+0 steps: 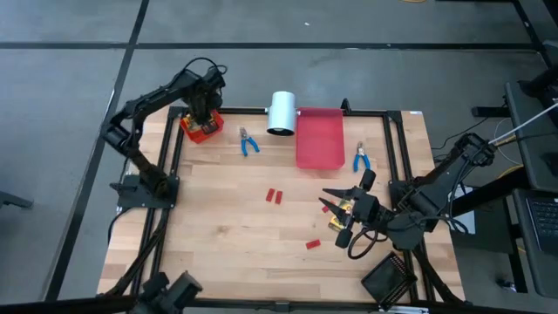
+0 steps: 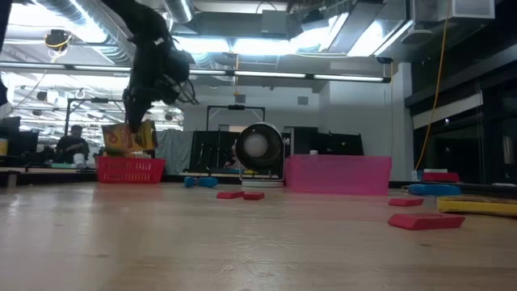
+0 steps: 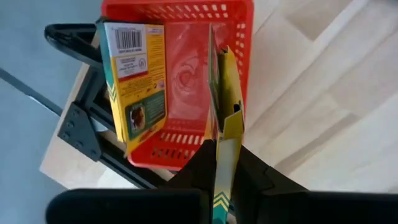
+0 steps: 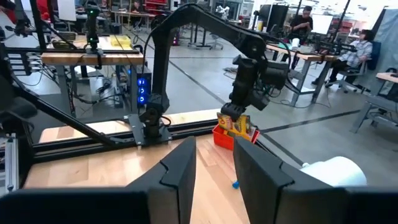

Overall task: Pick & Place School Supplies
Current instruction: Put the yellow crayon box into the red bin

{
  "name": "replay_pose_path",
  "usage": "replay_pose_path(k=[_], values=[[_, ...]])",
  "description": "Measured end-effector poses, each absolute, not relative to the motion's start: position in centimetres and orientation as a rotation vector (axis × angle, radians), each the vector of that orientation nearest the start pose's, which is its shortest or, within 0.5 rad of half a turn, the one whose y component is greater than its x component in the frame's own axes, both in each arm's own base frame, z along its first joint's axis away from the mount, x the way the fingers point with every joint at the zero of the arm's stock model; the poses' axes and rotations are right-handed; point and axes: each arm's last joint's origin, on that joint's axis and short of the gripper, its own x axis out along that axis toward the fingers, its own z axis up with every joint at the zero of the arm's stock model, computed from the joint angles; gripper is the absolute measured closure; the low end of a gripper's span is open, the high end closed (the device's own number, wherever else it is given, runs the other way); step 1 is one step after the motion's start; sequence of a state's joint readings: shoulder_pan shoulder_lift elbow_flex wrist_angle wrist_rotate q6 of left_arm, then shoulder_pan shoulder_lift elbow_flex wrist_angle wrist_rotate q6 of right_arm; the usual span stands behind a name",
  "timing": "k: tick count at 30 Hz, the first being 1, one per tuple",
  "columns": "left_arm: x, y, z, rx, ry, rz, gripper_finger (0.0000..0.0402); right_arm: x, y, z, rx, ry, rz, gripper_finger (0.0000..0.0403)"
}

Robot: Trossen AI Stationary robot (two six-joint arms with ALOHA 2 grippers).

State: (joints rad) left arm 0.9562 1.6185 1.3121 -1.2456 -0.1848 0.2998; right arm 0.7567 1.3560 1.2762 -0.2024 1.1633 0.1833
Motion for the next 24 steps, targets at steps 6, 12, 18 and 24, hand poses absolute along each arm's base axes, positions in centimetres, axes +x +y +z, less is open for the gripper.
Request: replay_pose_path(k=[6,12,18,24], values=[[16.0,25.5,23.0,-0.385,1.687,0.622,0.0384,22.8,17.9,38.0,-0.028,0.12,-0.417,0.0318],[15.3,27.2,21.9,-0.388,1.665,0.646,0.0384,22.8,18.0,37.9,-0.008,0.116,-0.415,0.0331],[14.8,27.9,21.6,-0.38,1.661,0.628,0.0383,22.8,18.0,38.0,0.021,0.107,-0.429,0.0332],[14.9,28.1,21.8,-0.325,1.635,0.63,0.0319,22.7,17.9,38.0,0.049,0.099,-0.437,0.0332]])
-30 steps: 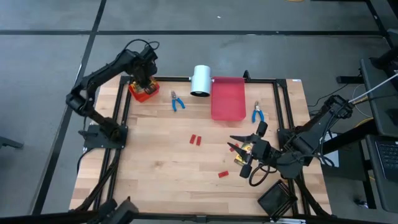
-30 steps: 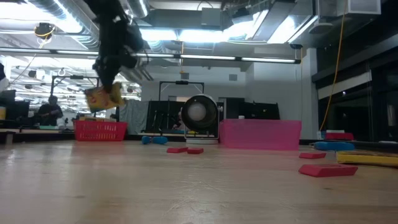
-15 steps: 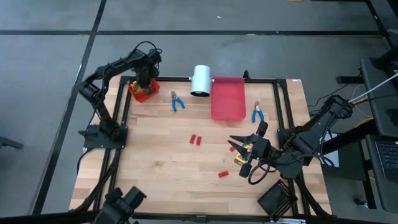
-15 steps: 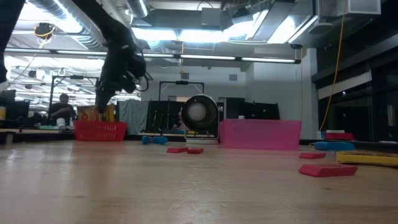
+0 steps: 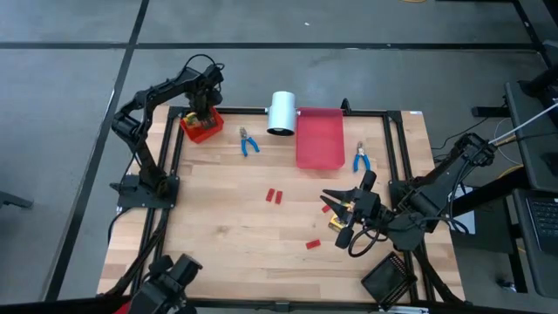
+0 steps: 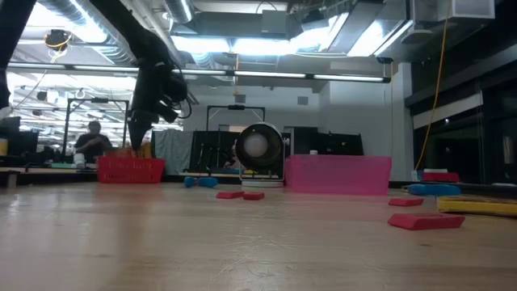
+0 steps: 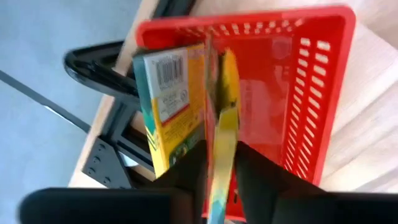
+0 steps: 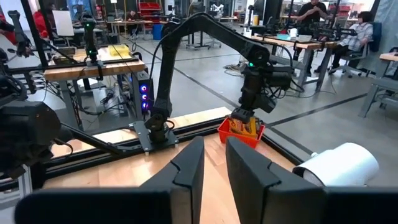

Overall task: Pick & Place School Supplies
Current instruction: Put the yellow crayon box into the red bin

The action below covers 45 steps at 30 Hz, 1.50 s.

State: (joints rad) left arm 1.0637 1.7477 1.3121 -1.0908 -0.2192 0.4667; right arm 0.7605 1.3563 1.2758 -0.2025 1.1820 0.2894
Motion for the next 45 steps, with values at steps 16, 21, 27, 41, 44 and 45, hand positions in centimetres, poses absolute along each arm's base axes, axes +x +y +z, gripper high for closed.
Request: replay_pose_path(k=[16,21,27,41,44,45], values=[[14.7,28.5,25.8,-0.127,1.46,0.935,0.0254,22.8,18.0,38.0,0.091,0.087,-0.438,0.0332],[14.2,26.4,30.0,-0.158,1.18,0.927,0.0252,22.7,17.9,38.0,0.09,0.085,-0.444,0.0332],[13.9,21.8,35.1,-0.295,0.754,0.68,0.0257,22.7,17.9,38.0,0.08,0.085,-0.452,0.0332],[23.0,1.8,37.6,-0.12,0.582,0.092,0.0288,20.1,16.8,32.7,0.191,0.663,-0.255,0.0332],[24.2,-1.7,35.4,-0.153,0.544,0.122,0.0288,18.8,16.3,29.4,0.21,0.943,-0.301,0.0332],[24.4,-2.6,34.6,-0.171,0.534,0.129,0.0288,18.4,16.3,28.5,0.217,0.998,-0.295,0.0332]])
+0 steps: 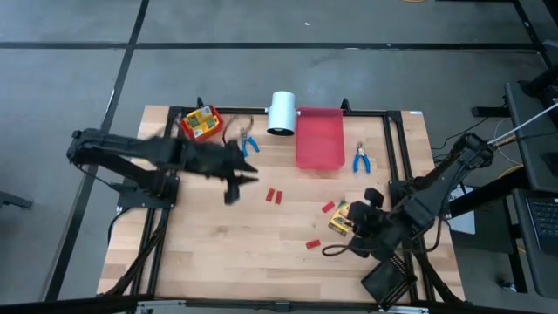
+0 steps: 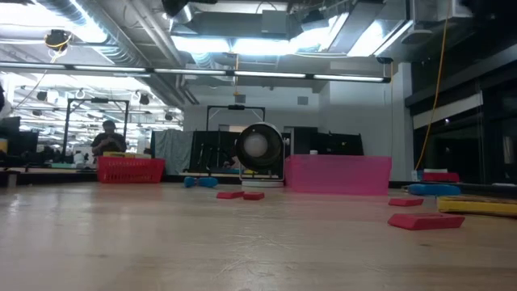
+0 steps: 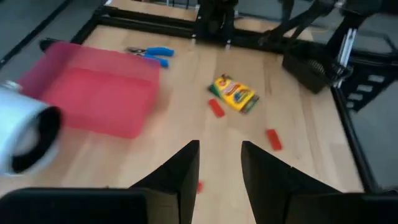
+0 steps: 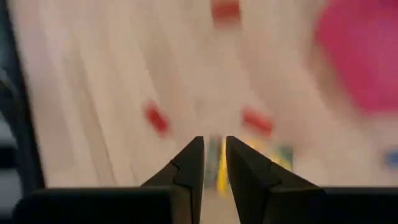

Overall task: Pick & Place School Supplies
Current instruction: Put the yellow crayon box into the red bin

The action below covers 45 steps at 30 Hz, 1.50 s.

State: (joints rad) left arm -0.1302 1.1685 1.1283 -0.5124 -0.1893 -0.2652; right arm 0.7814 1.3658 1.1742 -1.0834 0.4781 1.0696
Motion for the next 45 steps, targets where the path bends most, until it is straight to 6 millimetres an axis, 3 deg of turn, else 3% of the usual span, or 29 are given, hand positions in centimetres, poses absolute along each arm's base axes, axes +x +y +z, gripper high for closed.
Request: replay_pose_path(k=[5,11,15,21,29,38,45], values=[[25.4,-5.8,32.4,-0.281,0.482,0.176,0.0288,16.8,17.7,23.5,0.282,1.048,-0.227,0.0332],[27.3,-7.2,31.3,-0.409,0.412,0.24,0.0288,14.8,17.8,19.6,0.765,0.751,-0.356,0.0332],[28.4,-7.8,30.0,-0.428,0.432,0.266,0.0288,13.3,16.9,17.6,0.952,0.769,-0.5,0.0332],[29.3,-8.2,28.8,-0.439,0.456,0.284,0.0288,13.0,14.9,16.6,0.942,0.901,-0.721,0.0357],[29.1,-8.1,29.5,-0.422,0.425,0.282,0.0288,13.9,12.6,15.8,0.875,1.005,-0.826,0.0397],[28.7,-8.0,30.0,-0.412,0.408,0.275,0.0288,14.3,10.8,14.6,0.88,1.095,-0.885,0.0398],[28.5,-8.3,30.1,-0.407,0.4,0.276,0.0288,15.7,10.1,13.7,0.912,1.085,-0.846,0.0398]])
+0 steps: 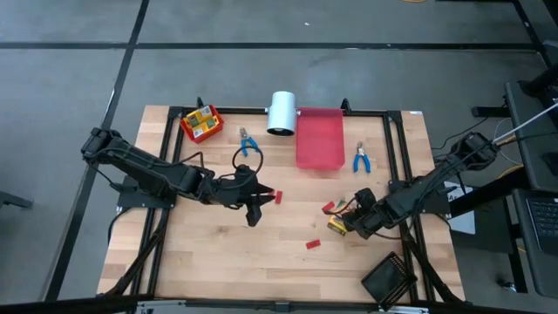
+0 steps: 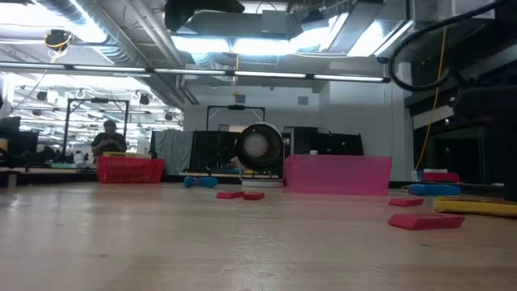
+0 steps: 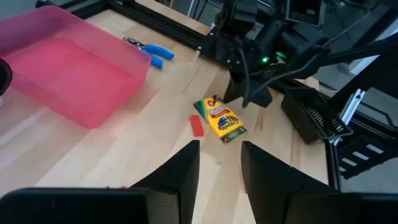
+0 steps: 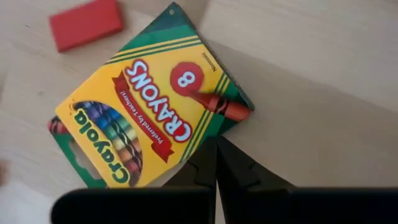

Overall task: Pick & Place School Supplies
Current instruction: Put the yellow crayon box into the red bin

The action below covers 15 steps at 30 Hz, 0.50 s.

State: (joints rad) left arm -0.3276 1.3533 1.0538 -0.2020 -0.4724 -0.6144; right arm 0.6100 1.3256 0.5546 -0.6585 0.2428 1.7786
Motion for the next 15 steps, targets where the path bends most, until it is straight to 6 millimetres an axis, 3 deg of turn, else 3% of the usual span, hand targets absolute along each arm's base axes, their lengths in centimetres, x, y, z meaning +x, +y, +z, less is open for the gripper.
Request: replay_pose_path(k=[9,15], values=[[28.3,-9.0,30.1,-0.396,0.395,0.282,0.0288,20.6,9.5,13.0,0.95,0.997,-0.729,0.0398],[28.2,-9.1,30.1,-0.401,0.401,0.283,0.0288,26.1,8.9,14.0,0.874,0.964,-0.671,0.0398]])
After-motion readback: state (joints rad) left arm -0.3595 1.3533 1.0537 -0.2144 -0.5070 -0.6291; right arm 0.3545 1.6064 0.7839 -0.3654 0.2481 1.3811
